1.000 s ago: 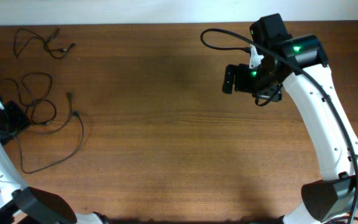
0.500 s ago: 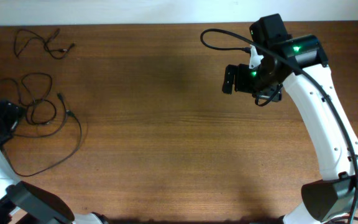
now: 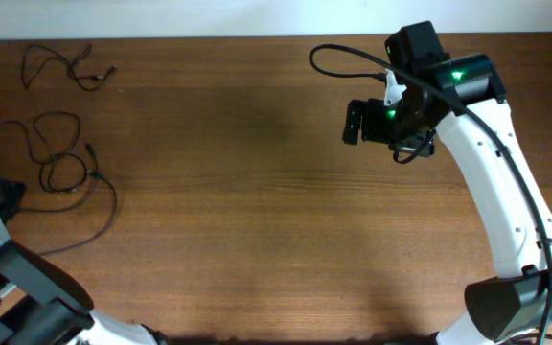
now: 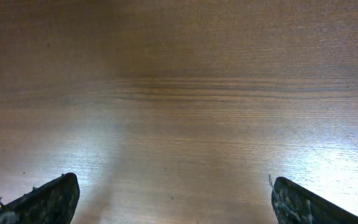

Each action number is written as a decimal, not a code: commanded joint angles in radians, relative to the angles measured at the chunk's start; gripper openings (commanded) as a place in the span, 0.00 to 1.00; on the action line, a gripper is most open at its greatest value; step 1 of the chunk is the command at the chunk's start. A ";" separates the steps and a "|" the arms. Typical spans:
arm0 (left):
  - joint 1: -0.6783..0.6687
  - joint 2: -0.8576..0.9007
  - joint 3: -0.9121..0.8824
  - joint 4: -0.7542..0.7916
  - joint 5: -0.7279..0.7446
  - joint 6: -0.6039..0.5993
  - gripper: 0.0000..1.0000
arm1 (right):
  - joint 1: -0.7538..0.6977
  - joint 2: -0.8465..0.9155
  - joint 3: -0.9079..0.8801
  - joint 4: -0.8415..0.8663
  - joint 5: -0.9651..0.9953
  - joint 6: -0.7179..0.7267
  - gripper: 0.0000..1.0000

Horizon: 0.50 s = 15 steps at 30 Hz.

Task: Untangle cables
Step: 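Lower the cable onto the left side of the table with the left gripper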

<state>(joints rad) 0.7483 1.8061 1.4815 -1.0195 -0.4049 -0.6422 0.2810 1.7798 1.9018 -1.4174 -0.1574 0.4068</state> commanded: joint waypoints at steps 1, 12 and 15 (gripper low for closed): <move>-0.035 0.026 -0.008 -0.002 0.163 0.059 0.97 | -0.002 0.003 0.012 -0.001 0.012 -0.010 0.98; -0.248 0.049 -0.008 0.193 0.351 0.376 0.50 | -0.002 0.003 0.012 -0.001 0.012 -0.010 0.99; -0.251 0.098 -0.008 0.193 0.356 0.444 0.53 | -0.002 0.003 0.012 -0.001 0.012 -0.010 0.98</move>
<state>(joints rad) 0.4946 1.8374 1.4780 -0.8284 -0.0082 -0.2787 0.2810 1.7798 1.9018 -1.4178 -0.1570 0.4072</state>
